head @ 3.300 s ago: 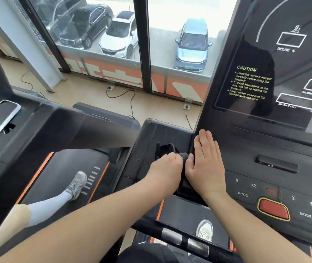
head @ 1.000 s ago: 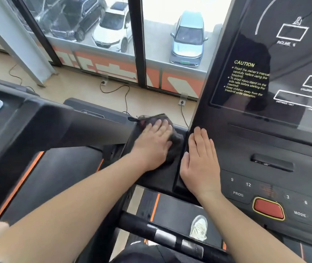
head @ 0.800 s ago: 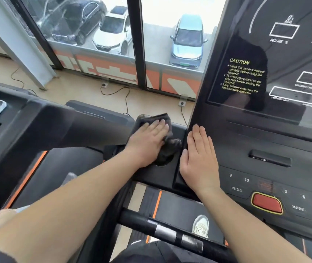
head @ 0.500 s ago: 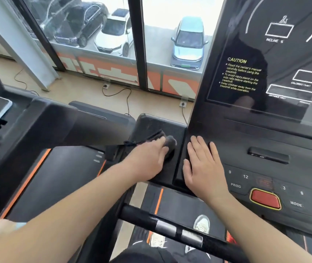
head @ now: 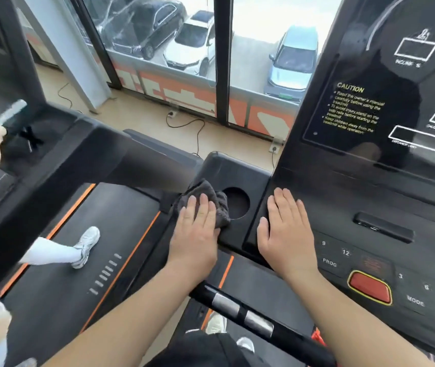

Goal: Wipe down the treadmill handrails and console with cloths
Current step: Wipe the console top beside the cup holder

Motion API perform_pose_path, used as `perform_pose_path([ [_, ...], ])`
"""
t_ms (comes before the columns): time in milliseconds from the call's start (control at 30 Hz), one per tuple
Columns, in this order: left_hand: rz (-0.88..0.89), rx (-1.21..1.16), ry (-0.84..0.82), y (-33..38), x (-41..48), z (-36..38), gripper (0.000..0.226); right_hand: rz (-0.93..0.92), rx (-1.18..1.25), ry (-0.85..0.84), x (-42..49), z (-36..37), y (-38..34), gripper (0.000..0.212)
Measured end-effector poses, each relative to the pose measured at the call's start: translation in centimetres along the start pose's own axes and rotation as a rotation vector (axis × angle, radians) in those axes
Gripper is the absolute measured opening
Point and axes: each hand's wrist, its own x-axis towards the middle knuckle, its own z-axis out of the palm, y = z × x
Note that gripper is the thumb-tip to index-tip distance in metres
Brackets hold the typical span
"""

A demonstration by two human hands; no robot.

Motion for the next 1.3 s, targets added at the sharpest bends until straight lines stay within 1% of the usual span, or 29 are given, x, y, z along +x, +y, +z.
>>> perform_pose_path([
  [33, 0.019, -0.037, -0.020, 2.3, -0.8, 0.3, 0.064, -0.003, 0.009, -0.008, 0.1, -0.1, 0.0, 0.056],
  [100, 0.149, -0.041, -0.062, 4.9, -2.2, 0.8, 0.063, -0.009, 0.008, -0.013, 0.0, -0.3, 0.1, 0.056],
  [167, 0.215, 0.022, -0.074, 3.2, -1.6, 0.2, 0.063, -0.011, 0.009, 0.003, 0.0, -0.4, 0.0, 0.056],
  [200, 0.193, 0.044, -0.075, 1.7, -1.0, -0.4, 0.063, -0.009, 0.014, 0.005, 0.0, -0.4, 0.0, 0.056],
  [233, 0.118, 0.054, -0.058, 0.2, -0.4, -0.7, 0.064, -0.008, 0.016, 0.003, 0.0, -0.4, 0.0, 0.057],
  [267, 0.008, 0.032, -0.061, -0.6, -0.1, -1.1, 0.064, -0.006, 0.014, 0.003, -0.1, -0.4, 0.0, 0.058],
  [300, -0.085, 0.004, -0.063, -0.3, -0.1, -1.1, 0.065, -0.003, 0.012, 0.007, -0.2, -0.4, 0.0, 0.058],
  [333, -0.132, -0.039, -0.044, 1.0, -0.5, -0.9, 0.065, -0.002, 0.011, 0.010, -0.2, -0.4, 0.0, 0.058],
  [367, -0.120, -0.080, -0.038, 2.9, -1.1, -0.7, 0.066, -0.005, 0.008, 0.010, -0.2, -0.4, 0.0, 0.058],
  [433, 0.038, -0.093, -0.084, 5.3, -2.7, -0.4, 0.070, -0.009, -0.001, 0.009, -0.1, -0.4, 0.0, 0.059],
  [467, 0.110, -0.081, -0.118, 5.0, -3.0, -0.7, 0.071, -0.011, -0.002, 0.006, -0.1, -0.4, 0.1, 0.059],
  [500, 0.142, -0.055, -0.135, 3.9, -2.8, -1.2, 0.072, -0.012, -0.001, 0.004, -0.1, -0.4, 0.1, 0.059],
  [533, 0.125, -0.017, -0.139, 2.5, -2.4, -1.8, 0.070, -0.012, -0.001, 0.003, -0.2, -0.4, 0.1, 0.060],
  [600, -0.042, 0.032, -0.122, -0.1, -1.5, -2.0, 0.062, -0.012, -0.008, 0.007, -0.2, -0.5, 0.0, 0.060],
  [667, -0.162, 0.041, -0.092, 0.7, -1.5, -1.7, 0.064, -0.010, -0.023, 0.006, -0.1, -0.6, -0.2, 0.061],
  [700, -0.157, 0.012, -0.086, 2.4, -2.0, -1.4, 0.067, -0.010, -0.031, 0.005, -0.1, -0.6, -0.2, 0.061],
  [800, 0.056, -0.087, -0.129, 5.9, -4.3, -0.5, 0.068, -0.017, -0.052, 0.003, -0.1, -0.7, -0.2, 0.060],
  [867, 0.147, 0.002, -0.133, 4.3, -3.8, -1.3, 0.064, -0.020, -0.052, 0.015, -0.1, -0.7, -0.3, 0.060],
  [900, 0.138, 0.069, -0.130, 3.0, -2.8, -1.7, 0.062, -0.016, -0.051, 0.021, -0.1, -0.6, -0.3, 0.060],
  [967, -0.024, 0.133, -0.104, 1.0, -0.3, -1.9, 0.061, -0.011, -0.054, 0.027, 0.0, -0.5, -0.4, 0.060],
  [1000, -0.109, 0.103, -0.120, 1.2, 0.5, -2.1, 0.061, -0.007, -0.058, 0.024, 0.0, -0.5, -0.5, 0.061],
  [1033, -0.146, 0.037, -0.120, 2.4, 0.8, -2.1, 0.061, -0.004, -0.064, 0.018, 0.0, -0.5, -0.5, 0.061],
  [1067, -0.126, -0.034, -0.108, 4.0, 0.5, -1.7, 0.062, -0.003, -0.070, 0.011, 0.1, -0.5, -0.5, 0.062],
  [1133, 0.023, -0.093, -0.128, 6.1, -1.3, -0.7, 0.067, -0.008, -0.077, 0.004, 0.2, -0.4, -0.4, 0.061],
  [1200, 0.170, -0.056, -0.129, 4.4, -1.9, -0.5, 0.066, -0.004, -0.078, 0.001, 0.3, -0.5, -0.4, 0.061],
  [1233, 0.201, -0.004, -0.116, 2.8, -1.2, -0.7, 0.065, -0.001, -0.075, 0.005, 0.2, -0.4, -0.5, 0.060],
  [1300, 0.133, 0.082, -0.115, 0.3, 0.4, -1.5, 0.063, 0.003, -0.065, 0.016, 0.2, -0.4, -0.5, 0.059],
])
